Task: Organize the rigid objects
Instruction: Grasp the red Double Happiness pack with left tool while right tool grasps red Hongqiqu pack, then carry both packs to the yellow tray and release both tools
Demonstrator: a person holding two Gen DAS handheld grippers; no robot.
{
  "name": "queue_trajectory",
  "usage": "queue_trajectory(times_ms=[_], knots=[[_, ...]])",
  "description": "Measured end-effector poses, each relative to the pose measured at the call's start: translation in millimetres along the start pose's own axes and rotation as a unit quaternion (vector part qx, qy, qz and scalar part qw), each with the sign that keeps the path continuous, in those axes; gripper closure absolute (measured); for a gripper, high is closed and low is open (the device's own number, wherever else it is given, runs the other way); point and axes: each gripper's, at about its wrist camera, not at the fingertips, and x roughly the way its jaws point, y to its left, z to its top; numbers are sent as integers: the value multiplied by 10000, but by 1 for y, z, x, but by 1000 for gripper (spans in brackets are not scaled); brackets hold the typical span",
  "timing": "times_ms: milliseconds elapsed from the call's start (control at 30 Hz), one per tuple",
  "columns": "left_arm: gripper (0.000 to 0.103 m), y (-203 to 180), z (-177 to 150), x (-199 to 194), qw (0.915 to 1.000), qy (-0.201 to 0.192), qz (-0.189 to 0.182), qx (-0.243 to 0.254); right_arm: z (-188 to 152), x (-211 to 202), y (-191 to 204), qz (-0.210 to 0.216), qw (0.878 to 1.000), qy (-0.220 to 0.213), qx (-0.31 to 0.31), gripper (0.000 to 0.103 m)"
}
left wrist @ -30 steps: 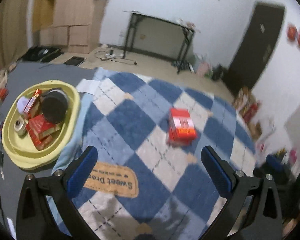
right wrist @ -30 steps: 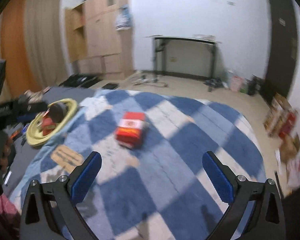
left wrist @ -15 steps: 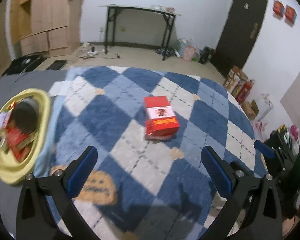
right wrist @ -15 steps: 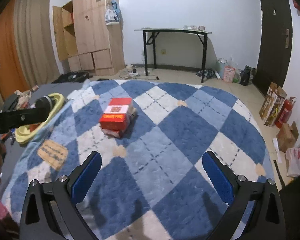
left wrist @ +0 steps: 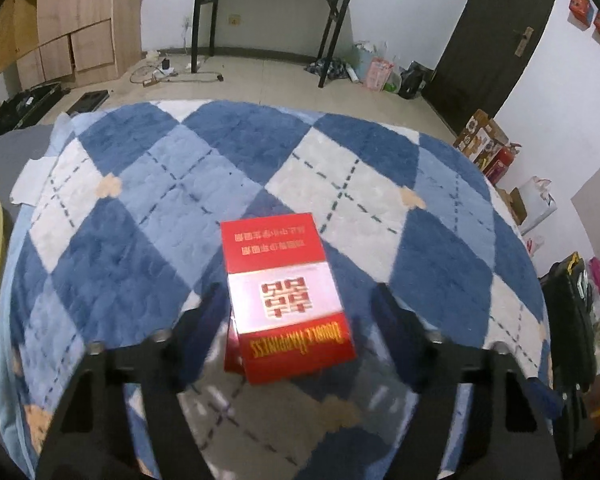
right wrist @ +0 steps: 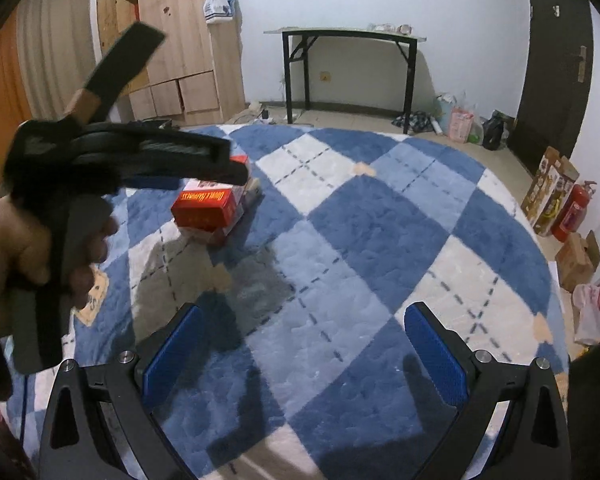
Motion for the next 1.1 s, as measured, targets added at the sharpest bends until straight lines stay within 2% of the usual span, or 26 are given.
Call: queue_trajectory(times_ms=[33,167,333,433,500,567,700,767,800,833,867,933,1000,1100], knots=[[43,2,1,1,10000,17,-21,0,0,2,1,1,10000,-10,4,0],[43,8,0,-4,9998,-86,-162,111,0,11,1,-4,10000,22,42,0],[43,32,7,-37,9991,-353,-232,75,4,16,11,203,9997,-40,159,0],[43,55,11,-65,9986,-503,-115,77,17,25,31,392,9989,-190,155,0],[43,74,14,-86,9981,-616,11,74,31,41,46,340,9993,-156,77,0],[43,97,15,-106,9975,-696,147,-12,45,62,56,387,9989,-74,248,0],[43,143,10,-137,9953,-845,404,-236,61,117,74,163,9983,367,429,1],[43,164,4,-149,9938,-933,514,-324,67,136,83,-32,9981,488,369,6],[43,178,-1,-155,9929,-963,574,-393,70,143,85,3,9980,512,367,11],[43,187,-4,-159,9921,-995,614,-444,73,149,88,31,9981,530,327,30],[43,198,-8,-163,9910,-1040,668,-507,78,152,92,-17,9982,540,241,38],[43,223,-16,-169,9891,-1051,770,-683,86,156,99,-9,9987,502,29,42],[43,247,-21,-174,9866,-1073,825,-912,101,153,107,65,9995,275,-105,44],[43,281,-26,-187,9807,-1177,990,-1210,131,127,149,542,9971,-250,-475,45]])
